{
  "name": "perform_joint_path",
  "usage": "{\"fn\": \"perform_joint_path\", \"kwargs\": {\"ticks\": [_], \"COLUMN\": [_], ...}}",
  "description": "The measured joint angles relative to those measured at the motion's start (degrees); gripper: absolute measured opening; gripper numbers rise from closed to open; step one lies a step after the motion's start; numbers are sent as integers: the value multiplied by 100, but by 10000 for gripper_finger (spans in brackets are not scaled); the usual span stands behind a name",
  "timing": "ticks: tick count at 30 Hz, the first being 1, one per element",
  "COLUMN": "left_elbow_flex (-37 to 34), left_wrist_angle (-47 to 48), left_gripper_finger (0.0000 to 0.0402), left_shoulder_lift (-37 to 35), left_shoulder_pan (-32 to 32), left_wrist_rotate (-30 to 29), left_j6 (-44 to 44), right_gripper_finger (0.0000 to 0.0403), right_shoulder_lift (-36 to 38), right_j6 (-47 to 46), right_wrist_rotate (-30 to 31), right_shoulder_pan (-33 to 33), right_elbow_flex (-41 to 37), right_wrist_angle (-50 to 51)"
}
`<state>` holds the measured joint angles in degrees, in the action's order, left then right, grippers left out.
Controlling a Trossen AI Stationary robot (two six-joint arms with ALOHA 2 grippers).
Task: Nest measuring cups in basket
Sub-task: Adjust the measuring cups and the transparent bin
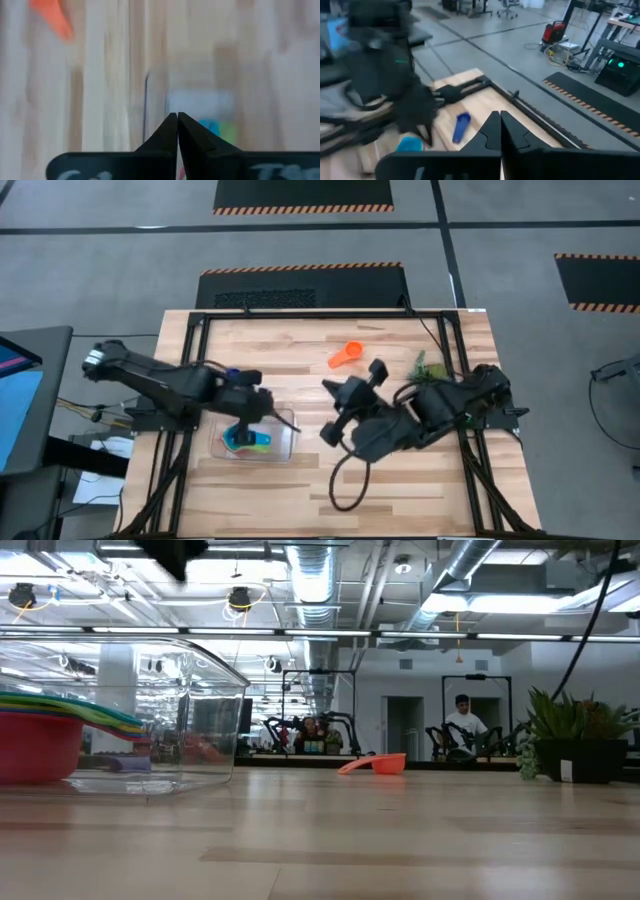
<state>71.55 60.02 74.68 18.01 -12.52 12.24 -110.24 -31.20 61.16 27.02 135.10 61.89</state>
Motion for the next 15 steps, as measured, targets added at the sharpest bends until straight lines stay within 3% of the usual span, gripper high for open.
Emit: {"fn": "perform_joint_path", "kwargs": {"ticks": [4, 15], "left_elbow_flex": [-6, -7], "left_wrist_angle": [699, 633], "left_gripper_finger": [0, 0], "left_shoulder_lift": [626, 2054], "left_shoulder_pan": [-257, 21], "left_wrist_rotate": [112, 501], "left_j6": [-331, -1077], "right_gripper_finger": [6, 11], "right_shoulder_lift": [-60, -207], "right_j6": [6, -66], "right_wrist_rotate": [-53, -65], "right_shoulder_pan": [84, 40], "right_elbow_flex": [-32, -23], "right_wrist_angle": [204, 538]}}
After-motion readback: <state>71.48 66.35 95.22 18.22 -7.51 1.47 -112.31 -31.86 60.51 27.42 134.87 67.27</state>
